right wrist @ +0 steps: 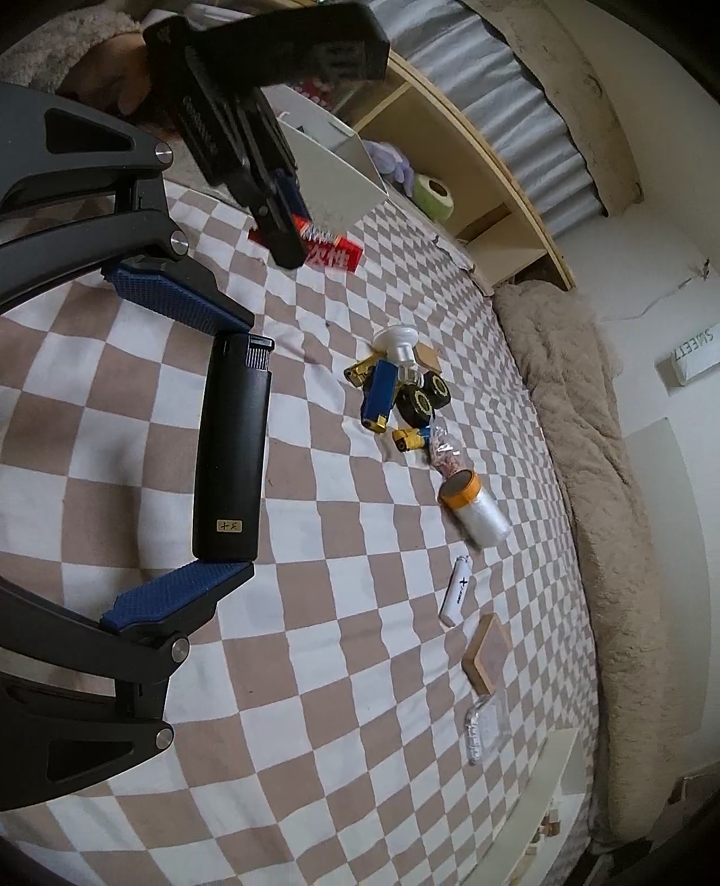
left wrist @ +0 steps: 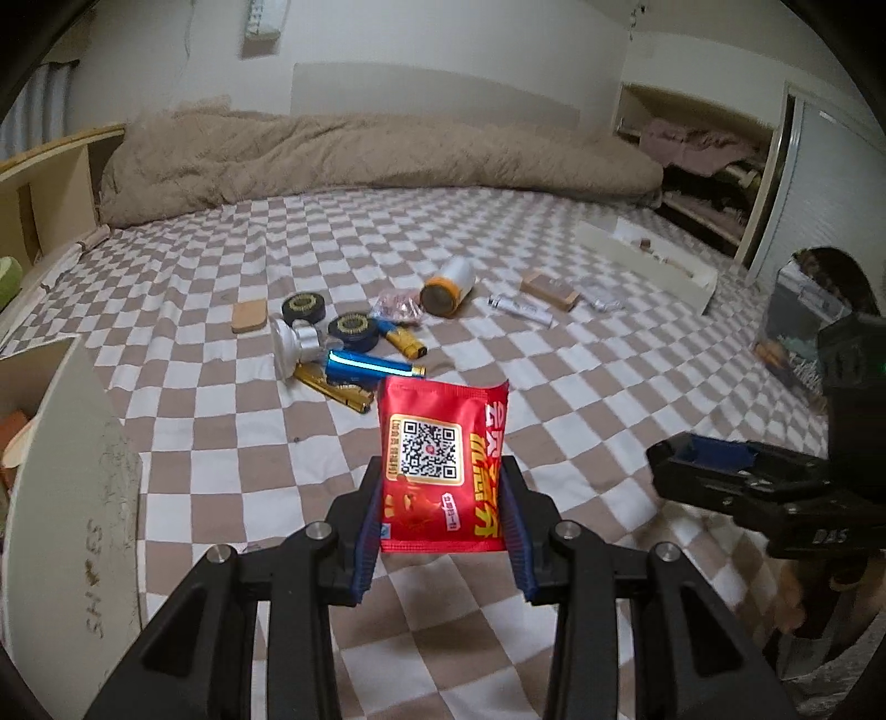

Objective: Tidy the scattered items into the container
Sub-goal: 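Carry the coupon packet with the left tool while the right tool carries the black lighter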

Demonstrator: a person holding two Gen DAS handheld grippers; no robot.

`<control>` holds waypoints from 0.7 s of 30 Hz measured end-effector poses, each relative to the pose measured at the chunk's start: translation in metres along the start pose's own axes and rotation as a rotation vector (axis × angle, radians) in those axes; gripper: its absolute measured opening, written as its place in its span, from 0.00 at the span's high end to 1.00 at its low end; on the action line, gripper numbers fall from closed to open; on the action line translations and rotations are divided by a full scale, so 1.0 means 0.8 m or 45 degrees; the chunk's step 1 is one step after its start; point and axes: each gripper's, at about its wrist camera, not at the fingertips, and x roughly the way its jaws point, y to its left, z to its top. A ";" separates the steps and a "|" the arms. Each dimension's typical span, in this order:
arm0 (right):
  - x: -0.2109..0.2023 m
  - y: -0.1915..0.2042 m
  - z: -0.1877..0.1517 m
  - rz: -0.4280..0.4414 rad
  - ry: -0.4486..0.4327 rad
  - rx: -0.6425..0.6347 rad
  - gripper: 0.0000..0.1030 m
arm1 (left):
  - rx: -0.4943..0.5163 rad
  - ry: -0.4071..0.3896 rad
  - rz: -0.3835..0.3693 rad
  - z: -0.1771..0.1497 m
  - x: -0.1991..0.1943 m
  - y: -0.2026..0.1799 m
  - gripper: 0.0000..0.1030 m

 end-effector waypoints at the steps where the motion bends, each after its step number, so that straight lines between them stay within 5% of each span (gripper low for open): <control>1: -0.003 0.003 0.000 0.004 -0.006 -0.001 0.22 | -0.007 -0.020 -0.001 0.000 -0.009 0.001 0.63; 12: -0.037 0.044 -0.009 0.066 -0.060 -0.015 0.22 | -0.047 -0.148 -0.050 -0.005 -0.086 0.013 0.63; 21: -0.053 0.111 -0.001 0.150 -0.104 -0.113 0.22 | -0.150 -0.207 -0.020 -0.019 -0.147 0.069 0.63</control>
